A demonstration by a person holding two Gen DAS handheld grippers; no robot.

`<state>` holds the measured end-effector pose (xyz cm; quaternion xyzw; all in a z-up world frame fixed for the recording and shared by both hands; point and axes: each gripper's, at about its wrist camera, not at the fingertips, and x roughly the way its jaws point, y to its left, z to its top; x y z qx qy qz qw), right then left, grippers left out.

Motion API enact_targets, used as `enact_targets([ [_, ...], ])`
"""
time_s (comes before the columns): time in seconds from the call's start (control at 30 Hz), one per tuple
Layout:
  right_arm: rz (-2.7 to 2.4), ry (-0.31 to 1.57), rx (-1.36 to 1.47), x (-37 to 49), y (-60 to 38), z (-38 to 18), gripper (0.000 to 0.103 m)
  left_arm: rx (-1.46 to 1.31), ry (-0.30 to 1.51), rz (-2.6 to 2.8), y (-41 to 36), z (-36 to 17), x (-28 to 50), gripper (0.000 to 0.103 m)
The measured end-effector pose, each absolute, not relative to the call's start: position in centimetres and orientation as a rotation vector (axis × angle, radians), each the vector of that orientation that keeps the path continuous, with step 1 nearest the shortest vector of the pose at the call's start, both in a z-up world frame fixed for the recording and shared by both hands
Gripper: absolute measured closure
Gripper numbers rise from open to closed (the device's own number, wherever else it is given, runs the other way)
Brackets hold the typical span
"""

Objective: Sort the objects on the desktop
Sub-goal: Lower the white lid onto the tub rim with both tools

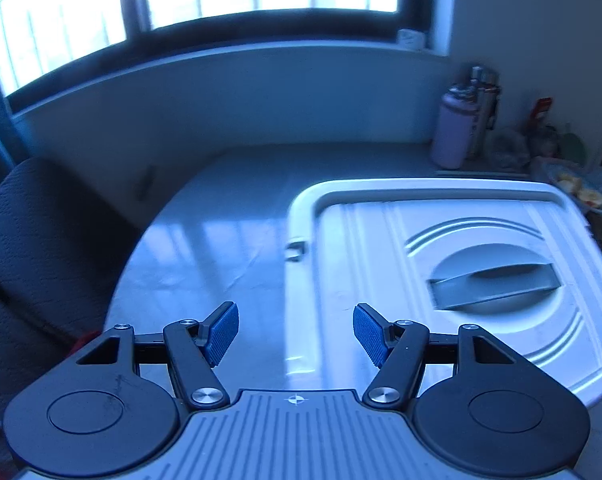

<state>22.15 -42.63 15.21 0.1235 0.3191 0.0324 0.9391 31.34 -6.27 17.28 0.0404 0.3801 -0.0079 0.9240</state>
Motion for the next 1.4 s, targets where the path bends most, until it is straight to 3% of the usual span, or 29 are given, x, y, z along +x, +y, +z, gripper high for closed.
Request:
enact_targets([
  [0.17, 0.061, 0.680, 0.205, 22.9, -42.1, 15.5, 0.038, 0.101, 0.836, 0.060, -5.4, 17.4, 31.5, 0.036],
  [0.33, 0.072, 0.734, 0.156, 23.9, -40.6, 15.9, 0.057, 0.144, 0.886, 0.063, -6.0, 18.0, 31.7, 0.036],
  [1.03, 0.123, 0.883, 0.213, 27.2, -40.4, 15.4, 0.057, 0.007, 0.932, 0.008, -5.2, 16.7, 33.3, 0.036],
  [1.13, 0.133, 0.883, 0.208, 27.2, -40.3, 15.4, 0.058, 0.002, 0.924, -0.022, -5.4, 16.7, 33.3, 0.041],
  [1.27, 0.125, 0.873, 0.198, 27.2, -40.2, 15.7, 0.059, -0.015, 0.917, -0.070, -5.9, 16.7, 33.6, 0.060],
  [1.37, 0.099, 0.873, 0.183, 27.1, -40.1, 15.7, 0.060, -0.005, 0.916, -0.072, -6.3, 16.6, 34.0, 0.061],
  [1.4, 0.091, 0.873, 0.179, 27.1, -40.1, 15.7, 0.068, -0.001, 0.916, -0.073, -6.4, 16.6, 34.1, 0.061],
])
